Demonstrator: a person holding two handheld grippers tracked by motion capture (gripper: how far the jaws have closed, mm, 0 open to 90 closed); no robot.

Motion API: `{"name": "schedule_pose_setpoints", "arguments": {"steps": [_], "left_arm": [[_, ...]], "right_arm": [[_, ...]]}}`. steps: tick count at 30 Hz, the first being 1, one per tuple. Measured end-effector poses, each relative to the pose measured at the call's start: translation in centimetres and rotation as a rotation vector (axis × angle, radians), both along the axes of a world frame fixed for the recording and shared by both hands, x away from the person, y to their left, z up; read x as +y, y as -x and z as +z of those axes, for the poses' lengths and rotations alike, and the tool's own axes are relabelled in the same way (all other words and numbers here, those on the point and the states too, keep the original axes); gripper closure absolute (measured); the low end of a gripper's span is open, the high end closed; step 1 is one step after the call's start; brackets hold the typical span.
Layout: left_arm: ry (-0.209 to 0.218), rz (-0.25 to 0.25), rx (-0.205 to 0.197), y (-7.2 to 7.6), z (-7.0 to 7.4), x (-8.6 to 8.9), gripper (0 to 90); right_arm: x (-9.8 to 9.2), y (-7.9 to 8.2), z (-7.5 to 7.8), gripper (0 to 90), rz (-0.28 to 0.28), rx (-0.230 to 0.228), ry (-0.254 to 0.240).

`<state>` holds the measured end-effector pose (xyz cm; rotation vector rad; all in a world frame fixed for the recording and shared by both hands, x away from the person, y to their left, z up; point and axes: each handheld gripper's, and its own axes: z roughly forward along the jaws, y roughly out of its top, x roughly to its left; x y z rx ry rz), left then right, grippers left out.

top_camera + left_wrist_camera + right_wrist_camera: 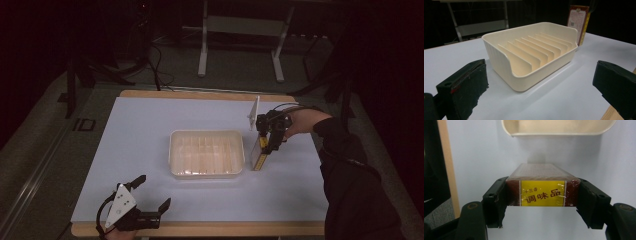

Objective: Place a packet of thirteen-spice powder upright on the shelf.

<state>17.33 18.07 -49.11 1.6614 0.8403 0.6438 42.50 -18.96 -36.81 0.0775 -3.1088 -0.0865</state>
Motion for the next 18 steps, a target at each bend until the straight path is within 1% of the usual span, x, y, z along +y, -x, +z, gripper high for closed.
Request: {"name": "schedule_pose_setpoints", "arguments": {"steps": [3, 9, 13, 14, 18], "left_arm": [[0.004, 0.0, -0.001, 0.0, 0.0, 0.0, 0.0], [0.001, -0.002, -0.002, 0.0, 0.0, -0.1, 0.0], [0.005, -0.004, -0.002, 0.0, 0.1, -0.1, 0.0], [0.0, -0.005, -0.002, 0.0, 0.1, -0.1, 0.0], [0.004, -0.004, -0.004, 0.0, 0.1, -0.1, 0.0]], "right_arm": [[0.0, 0.5, 0.9, 31.9, 0.003, -0.002, -0.004], [-0.1, 1.3, 2.8, 32.0, 0.037, -0.014, -0.025], [0.1, 1.8, 4.2, 32.0, 0.052, -0.03, -0.043], [0.1, 1.9, 4.6, 32.0, 0.062, -0.034, -0.052], [0.4, 2.4, 6.0, 32.0, 0.069, -0.043, -0.069]]}}
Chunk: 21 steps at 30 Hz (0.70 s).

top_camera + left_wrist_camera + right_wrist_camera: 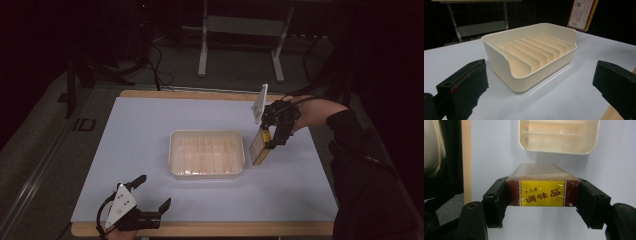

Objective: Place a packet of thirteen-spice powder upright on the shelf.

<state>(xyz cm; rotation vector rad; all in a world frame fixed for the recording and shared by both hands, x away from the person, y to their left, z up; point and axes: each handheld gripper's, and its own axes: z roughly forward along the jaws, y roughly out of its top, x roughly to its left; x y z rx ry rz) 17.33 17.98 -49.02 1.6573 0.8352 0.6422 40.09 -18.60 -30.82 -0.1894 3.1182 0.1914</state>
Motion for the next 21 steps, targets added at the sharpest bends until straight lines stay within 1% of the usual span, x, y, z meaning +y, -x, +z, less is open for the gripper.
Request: {"name": "schedule_pose_setpoints", "arguments": {"steps": [4, 6, 7, 9, 12, 14, 17, 21], "left_arm": [[-0.002, -0.001, 0.0, 0.0, 0.0, 0.0, 0.0], [-0.003, -0.001, -0.002, 0.1, 0.0, -0.1, 0.0], [-0.002, -0.002, -0.004, 0.1, 0.0, -0.1, 0.0], [-0.004, -0.002, -0.008, 0.1, 0.0, -0.1, 0.0], [-0.003, -0.001, -0.009, 0.1, 0.1, 0.0, 0.0], [-0.005, -0.001, -0.009, 0.1, 0.1, 0.0, 0.0], [-0.008, -0.004, -0.009, 0.1, 0.0, -0.1, 0.0], [-0.01, -0.004, -0.011, 0.1, 0.0, -0.1, 0.0]], "right_arm": [[0.5, 0.3, 1.1, 32.0, 0.013, -0.004, -0.028], [0.7, 0.3, 1.4, 32.0, 0.006, 0.005, -0.04], [0.9, 0.3, 1.5, 32.0, 0.006, 0.001, -0.045], [1.1, 0.3, 1.5, 32.0, 0.016, -0.012, -0.061], [1.4, 0.2, 1.5, 32.0, 0.036, -0.004, -0.098], [1.6, 0.2, 1.4, 32.0, 0.037, 0.004, -0.116], [2.0, -0.1, 1.2, 32.0, 0.036, 0.009, -0.129], [2.7, -0.5, 0.8, 32.1, 0.029, 0.015, -0.133]]}}
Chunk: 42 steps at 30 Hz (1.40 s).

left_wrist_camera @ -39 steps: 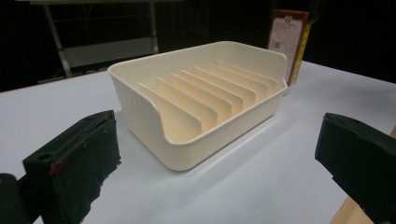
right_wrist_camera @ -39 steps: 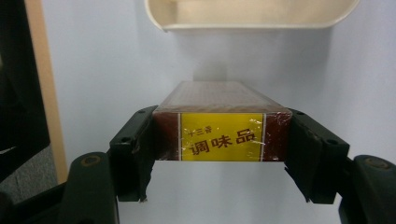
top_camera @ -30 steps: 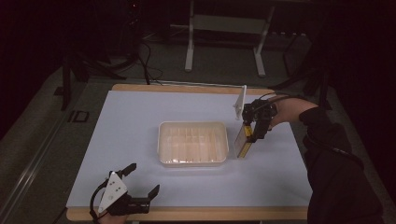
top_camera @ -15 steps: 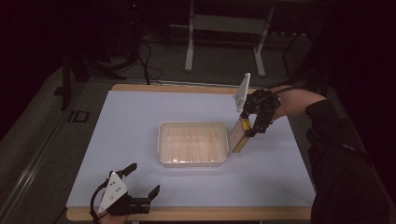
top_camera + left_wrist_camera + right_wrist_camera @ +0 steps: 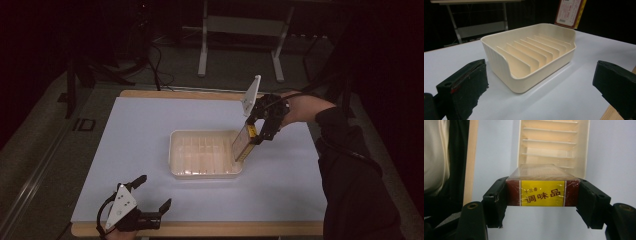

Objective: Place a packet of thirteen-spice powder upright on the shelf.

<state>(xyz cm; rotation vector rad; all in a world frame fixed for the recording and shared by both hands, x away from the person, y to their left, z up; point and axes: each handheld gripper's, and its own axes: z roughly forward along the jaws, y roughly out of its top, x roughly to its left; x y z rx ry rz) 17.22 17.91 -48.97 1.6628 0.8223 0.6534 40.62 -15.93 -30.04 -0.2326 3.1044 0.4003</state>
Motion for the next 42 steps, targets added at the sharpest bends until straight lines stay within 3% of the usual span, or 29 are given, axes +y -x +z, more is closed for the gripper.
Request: {"name": "schedule_pose_setpoints", "arguments": {"steps": [6, 14, 28, 42], "left_arm": [[0.001, 0.0, -0.004, 0.1, 0.0, 0.1, 0.0], [-0.005, -0.001, -0.004, 0.1, 0.0, 0.0, 0.0], [-0.013, -0.005, -0.005, 0.1, 0.1, 0.0, 0.0], [-0.018, -0.009, -0.007, 0.2, 0.1, -0.1, 0.0]], "right_arm": [[0.7, -0.4, -0.5, 32.0, 0.027, 0.008, -0.049], [0.8, -1.4, -2.1, 32.0, 0.012, 0.02, -0.054], [1.0, -2.8, -3.6, 32.0, -0.02, 0.036, -0.091], [0.9, -3.2, -4.6, 32.0, -0.035, 0.056, -0.068]]}}
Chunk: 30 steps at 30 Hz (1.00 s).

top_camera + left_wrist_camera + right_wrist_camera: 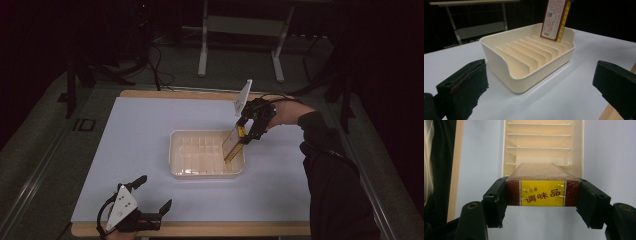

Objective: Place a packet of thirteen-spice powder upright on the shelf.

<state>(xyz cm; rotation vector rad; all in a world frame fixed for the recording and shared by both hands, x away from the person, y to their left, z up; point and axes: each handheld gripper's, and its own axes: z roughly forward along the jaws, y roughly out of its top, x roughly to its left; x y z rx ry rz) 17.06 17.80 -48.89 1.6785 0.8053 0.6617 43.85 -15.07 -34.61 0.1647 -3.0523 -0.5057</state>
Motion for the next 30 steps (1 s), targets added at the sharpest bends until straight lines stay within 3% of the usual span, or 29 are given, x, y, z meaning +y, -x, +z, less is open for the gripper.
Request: {"name": "schedule_pose_setpoints", "arguments": {"steps": [11, 19, 30], "left_arm": [[0.0, 0.0, 0.0, 0.0, 0.0, 0.0, 0.0], [0.003, 0.001, 0.0, 0.0, 0.0, 0.0, 0.0], [-0.001, -0.005, 0.002, 0.0, 0.0, -0.1, 0.0]], "right_arm": [[-0.1, 0.2, 0.0, 32.3, -0.007, 0.008, 0.047], [0.9, 0.1, -1.2, 32.3, -0.009, 0.02, 0.086], [1.7, 0.0, -2.7, 32.2, -0.021, 0.029, 0.051]]}}
